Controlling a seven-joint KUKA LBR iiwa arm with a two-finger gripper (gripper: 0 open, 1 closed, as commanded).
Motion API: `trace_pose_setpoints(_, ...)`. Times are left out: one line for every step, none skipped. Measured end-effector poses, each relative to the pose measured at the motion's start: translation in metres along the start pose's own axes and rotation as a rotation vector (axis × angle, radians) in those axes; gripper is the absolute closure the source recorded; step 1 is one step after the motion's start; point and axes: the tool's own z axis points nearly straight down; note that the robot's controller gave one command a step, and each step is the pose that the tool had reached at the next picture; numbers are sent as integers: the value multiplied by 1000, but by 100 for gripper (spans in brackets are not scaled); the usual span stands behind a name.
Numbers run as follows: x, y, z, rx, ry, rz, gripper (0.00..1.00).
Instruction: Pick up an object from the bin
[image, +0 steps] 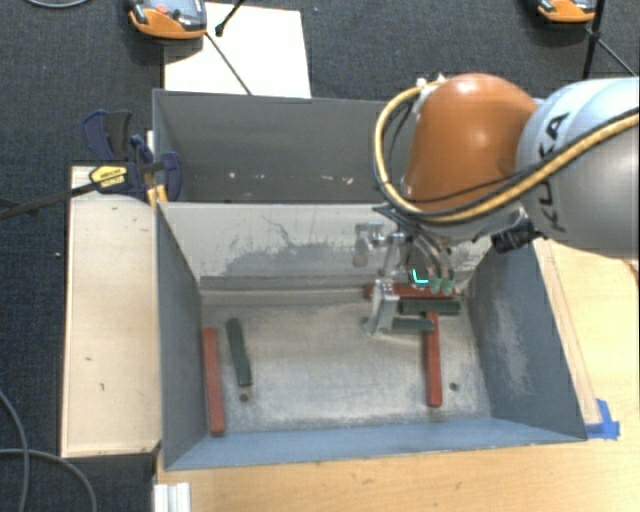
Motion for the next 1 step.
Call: trace_pose_setpoints(-1,0,-5,-1,-8,2,0)
